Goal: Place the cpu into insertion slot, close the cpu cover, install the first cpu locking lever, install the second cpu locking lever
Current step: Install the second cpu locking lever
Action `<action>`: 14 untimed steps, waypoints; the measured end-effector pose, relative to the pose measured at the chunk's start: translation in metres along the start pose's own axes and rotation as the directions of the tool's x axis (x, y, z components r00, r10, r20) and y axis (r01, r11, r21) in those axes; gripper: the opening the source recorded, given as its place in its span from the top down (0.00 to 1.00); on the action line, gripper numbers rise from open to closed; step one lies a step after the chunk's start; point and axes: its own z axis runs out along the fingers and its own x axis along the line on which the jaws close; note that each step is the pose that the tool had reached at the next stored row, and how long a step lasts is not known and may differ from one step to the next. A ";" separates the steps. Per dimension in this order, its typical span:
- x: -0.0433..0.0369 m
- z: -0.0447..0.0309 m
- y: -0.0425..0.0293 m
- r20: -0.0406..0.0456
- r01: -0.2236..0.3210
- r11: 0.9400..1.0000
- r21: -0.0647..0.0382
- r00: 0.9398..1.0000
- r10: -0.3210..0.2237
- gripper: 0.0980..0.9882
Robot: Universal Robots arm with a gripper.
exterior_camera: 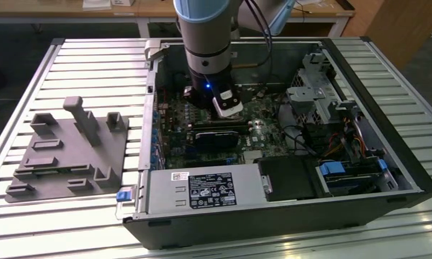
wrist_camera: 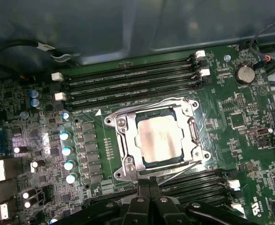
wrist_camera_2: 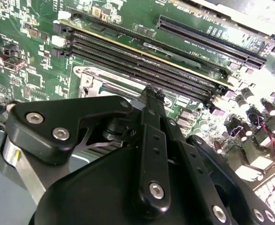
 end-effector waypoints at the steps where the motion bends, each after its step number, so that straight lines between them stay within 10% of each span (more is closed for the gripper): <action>1: 0.0000 0.0002 -0.0006 -0.001 0.000 1.000 -0.003 1.000 0.000 0.99; 14: 0.0001 0.0029 -0.0077 -0.005 -0.003 1.000 -0.024 1.000 0.003 0.99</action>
